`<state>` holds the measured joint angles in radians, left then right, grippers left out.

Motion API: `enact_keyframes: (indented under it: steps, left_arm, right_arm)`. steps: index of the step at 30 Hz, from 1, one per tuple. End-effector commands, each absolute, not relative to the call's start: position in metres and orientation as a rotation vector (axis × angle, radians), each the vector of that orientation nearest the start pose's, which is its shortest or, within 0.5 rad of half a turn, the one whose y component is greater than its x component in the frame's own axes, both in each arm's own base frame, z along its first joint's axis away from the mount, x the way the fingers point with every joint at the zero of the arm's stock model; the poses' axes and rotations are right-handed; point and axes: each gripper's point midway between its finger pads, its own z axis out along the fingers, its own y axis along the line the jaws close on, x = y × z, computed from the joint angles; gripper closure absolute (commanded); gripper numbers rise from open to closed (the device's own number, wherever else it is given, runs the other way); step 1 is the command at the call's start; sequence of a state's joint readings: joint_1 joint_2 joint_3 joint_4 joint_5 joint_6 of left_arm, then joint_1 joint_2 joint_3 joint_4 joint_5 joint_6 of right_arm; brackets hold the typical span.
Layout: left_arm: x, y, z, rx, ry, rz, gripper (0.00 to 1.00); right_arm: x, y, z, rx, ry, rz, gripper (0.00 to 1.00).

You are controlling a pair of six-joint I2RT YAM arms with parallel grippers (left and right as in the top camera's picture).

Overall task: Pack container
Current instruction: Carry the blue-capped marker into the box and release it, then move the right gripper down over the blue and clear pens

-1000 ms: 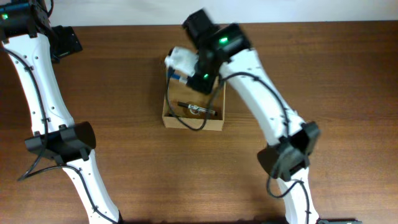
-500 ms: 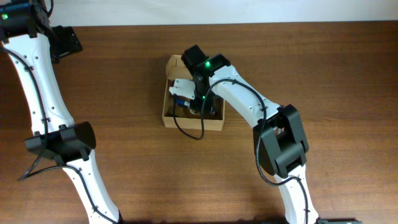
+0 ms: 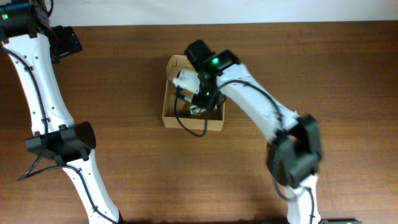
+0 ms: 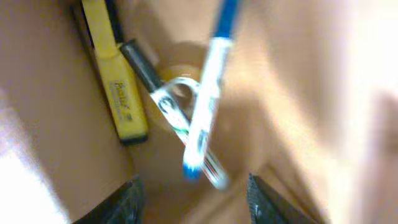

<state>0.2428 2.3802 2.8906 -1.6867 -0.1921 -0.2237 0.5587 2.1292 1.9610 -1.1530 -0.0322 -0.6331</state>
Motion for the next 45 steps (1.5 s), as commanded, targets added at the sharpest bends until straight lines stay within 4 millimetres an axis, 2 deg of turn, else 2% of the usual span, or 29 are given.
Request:
enact_keyframes:
  steps: [1, 3, 6, 7, 9, 10, 12, 15, 18, 24, 26, 28, 29, 35, 42, 45]
  left_arm:
    - [0.461, 0.151, 0.257, -0.673, 2.628, 0.281, 0.0]
    - [0.461, 0.151, 0.257, -0.673, 2.628, 0.281, 0.0]
    - [0.461, 0.151, 0.257, -0.673, 2.628, 0.281, 0.0]
    - [0.461, 0.151, 0.257, -0.673, 2.628, 0.281, 0.0]
    - [0.461, 0.151, 0.257, -0.673, 2.628, 0.281, 0.0]
    - [0.461, 0.151, 0.257, -0.673, 2.628, 0.281, 0.0]
    - [0.461, 0.151, 0.257, -0.673, 2.628, 0.281, 0.0]
    - [0.461, 0.151, 0.257, -0.673, 2.628, 0.281, 0.0]
    - [0.461, 0.151, 0.257, -0.673, 2.628, 0.281, 0.0]
    - [0.461, 0.151, 0.257, -0.673, 2.628, 0.281, 0.0]
    - [0.461, 0.151, 0.257, -0.673, 2.628, 0.281, 0.0]
    - [0.461, 0.151, 0.257, -0.673, 2.628, 0.281, 0.0]
    - [0.461, 0.151, 0.257, -0.673, 2.628, 0.281, 0.0]
    - [0.461, 0.151, 0.257, -0.673, 2.628, 0.281, 0.0]
    - [0.461, 0.151, 0.257, -0.673, 2.628, 0.281, 0.0]
    - [0.461, 0.151, 0.257, -0.673, 2.628, 0.281, 0.0]
  right_arm:
    - [0.404, 0.229, 0.245, -1.284, 2.252, -0.073, 0.44]
    - [0.399, 0.215, 0.282, -1.173, 2.21, -0.064, 0.44]
    - [0.391, 0.174, 0.345, -0.92, 2.154, -0.049, 0.43]
    - [0.39, 0.165, 0.354, -0.871, 2.15, -0.048, 0.43]
    - [0.388, 0.132, 0.375, -0.702, 2.154, -0.047, 0.43]
    - [0.386, 0.107, 0.383, -0.593, 2.173, -0.052, 0.42]
    - [0.382, 0.08, 0.378, -0.464, 2.239, -0.055, 0.42]
    - [0.372, 0.044, 0.347, -0.259, 2.418, -0.049, 0.44]
    - [0.362, 0.017, 0.294, -0.05, 2.631, -0.033, 0.46]
    - [0.35, 0.017, 0.195, 0.07, 2.85, 0.036, 0.45]
    - [0.342, 0.023, 0.157, 0.089, 2.903, 0.083, 0.45]
    - [0.336, 0.03, 0.129, 0.087, 2.93, 0.136, 0.45]
    - [0.329, 0.034, 0.106, 0.112, 2.95, 0.167, 0.45]
    - [0.306, 0.034, 0.058, 0.137, 3.003, 0.178, 0.46]
    - [0.303, 0.034, 0.039, 0.213, 2.991, 0.18, 0.53]
    - [0.304, 0.031, 0.032, 0.304, 2.982, 0.162, 0.57]
